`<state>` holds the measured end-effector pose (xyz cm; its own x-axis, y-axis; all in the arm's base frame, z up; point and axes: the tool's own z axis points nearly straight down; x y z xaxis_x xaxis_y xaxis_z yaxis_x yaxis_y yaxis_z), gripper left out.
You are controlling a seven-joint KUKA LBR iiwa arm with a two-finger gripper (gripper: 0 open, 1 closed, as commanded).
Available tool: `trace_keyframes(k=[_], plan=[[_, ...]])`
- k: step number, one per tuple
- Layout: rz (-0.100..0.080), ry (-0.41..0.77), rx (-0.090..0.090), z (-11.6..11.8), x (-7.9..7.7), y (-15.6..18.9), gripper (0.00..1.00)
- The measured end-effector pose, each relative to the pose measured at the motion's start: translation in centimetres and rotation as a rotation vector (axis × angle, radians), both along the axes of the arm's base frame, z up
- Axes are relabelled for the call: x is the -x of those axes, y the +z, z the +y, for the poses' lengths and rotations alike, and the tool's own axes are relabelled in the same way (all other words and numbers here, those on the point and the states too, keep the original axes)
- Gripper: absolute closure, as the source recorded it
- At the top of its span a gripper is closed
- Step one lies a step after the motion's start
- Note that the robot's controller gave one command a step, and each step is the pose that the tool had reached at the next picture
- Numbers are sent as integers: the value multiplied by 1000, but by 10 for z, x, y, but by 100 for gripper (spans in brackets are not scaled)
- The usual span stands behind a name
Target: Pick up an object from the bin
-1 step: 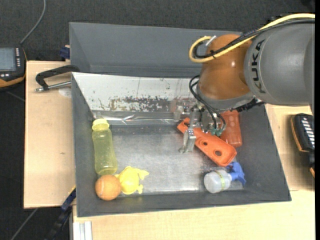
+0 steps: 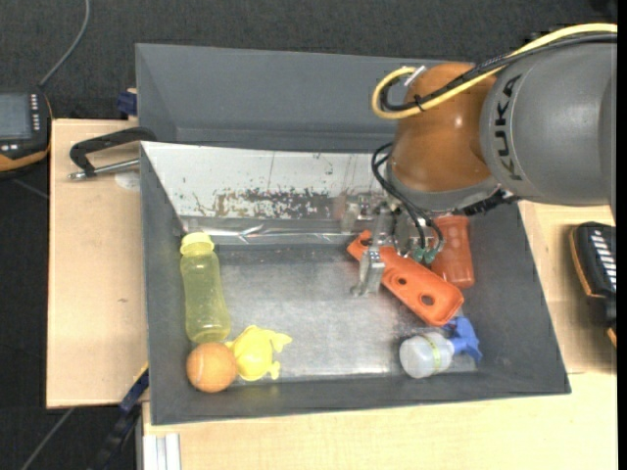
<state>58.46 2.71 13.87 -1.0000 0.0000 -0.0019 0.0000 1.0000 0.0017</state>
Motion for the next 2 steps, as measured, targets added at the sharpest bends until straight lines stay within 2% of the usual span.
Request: trace_keyframes(k=[1,2], plan=[[-1,-263,-2,-36,1,-38,0],[2,-347,0,-59,11,-39,0]])
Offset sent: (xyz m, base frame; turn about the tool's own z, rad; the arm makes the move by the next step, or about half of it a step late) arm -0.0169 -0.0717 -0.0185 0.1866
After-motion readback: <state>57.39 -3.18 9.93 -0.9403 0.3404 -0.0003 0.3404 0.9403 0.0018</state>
